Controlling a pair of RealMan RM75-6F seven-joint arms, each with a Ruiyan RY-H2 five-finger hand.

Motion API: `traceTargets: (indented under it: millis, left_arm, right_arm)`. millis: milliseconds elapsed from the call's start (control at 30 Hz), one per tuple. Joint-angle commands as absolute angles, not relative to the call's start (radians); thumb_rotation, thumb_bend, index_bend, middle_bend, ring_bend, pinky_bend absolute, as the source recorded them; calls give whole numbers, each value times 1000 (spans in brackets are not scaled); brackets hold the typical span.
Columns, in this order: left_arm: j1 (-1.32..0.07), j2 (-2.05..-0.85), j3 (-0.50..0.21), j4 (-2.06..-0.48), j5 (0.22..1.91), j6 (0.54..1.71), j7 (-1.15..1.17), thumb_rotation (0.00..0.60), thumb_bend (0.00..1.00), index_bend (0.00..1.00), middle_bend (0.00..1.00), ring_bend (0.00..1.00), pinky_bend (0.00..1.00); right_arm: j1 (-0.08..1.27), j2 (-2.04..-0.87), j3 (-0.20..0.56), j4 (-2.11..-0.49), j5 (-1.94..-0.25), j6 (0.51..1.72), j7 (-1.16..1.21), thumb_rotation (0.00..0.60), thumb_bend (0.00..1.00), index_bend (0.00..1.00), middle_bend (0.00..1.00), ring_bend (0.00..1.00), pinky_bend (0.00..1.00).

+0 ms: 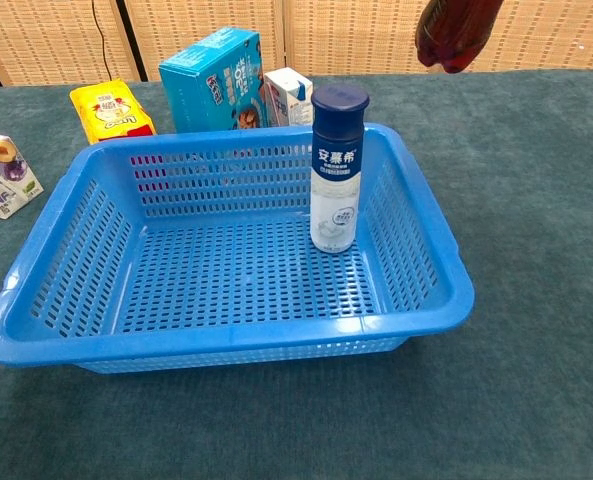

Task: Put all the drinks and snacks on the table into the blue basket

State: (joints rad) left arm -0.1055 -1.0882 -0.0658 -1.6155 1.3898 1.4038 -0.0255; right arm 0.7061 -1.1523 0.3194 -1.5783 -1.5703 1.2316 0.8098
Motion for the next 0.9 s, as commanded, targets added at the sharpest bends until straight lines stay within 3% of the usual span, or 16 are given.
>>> traceTargets:
  millis: [33, 467, 900]
  left_arm:
    - [-105, -1089, -66, -1616, 1388, 1404, -22, 600, 100, 0, 0, 0, 0]
    - [-109, -1093, -70, -1610, 1368, 1390, -15, 600, 100, 0, 0, 0, 0]
    - [-111, -1092, -67, -1612, 1376, 1390, -14, 600, 100, 0, 0, 0, 0]
  right_arm:
    - [685, -1086, 265, -1670, -1657, 1238, 848, 600, 569, 607, 623, 624, 700]
    - [716, -1042, 188, -1821, -1804, 1250, 850, 600, 573, 611, 627, 630, 702]
    - [816, -1236, 186, -1786, -1734, 1133, 713, 600, 573, 611, 627, 630, 702]
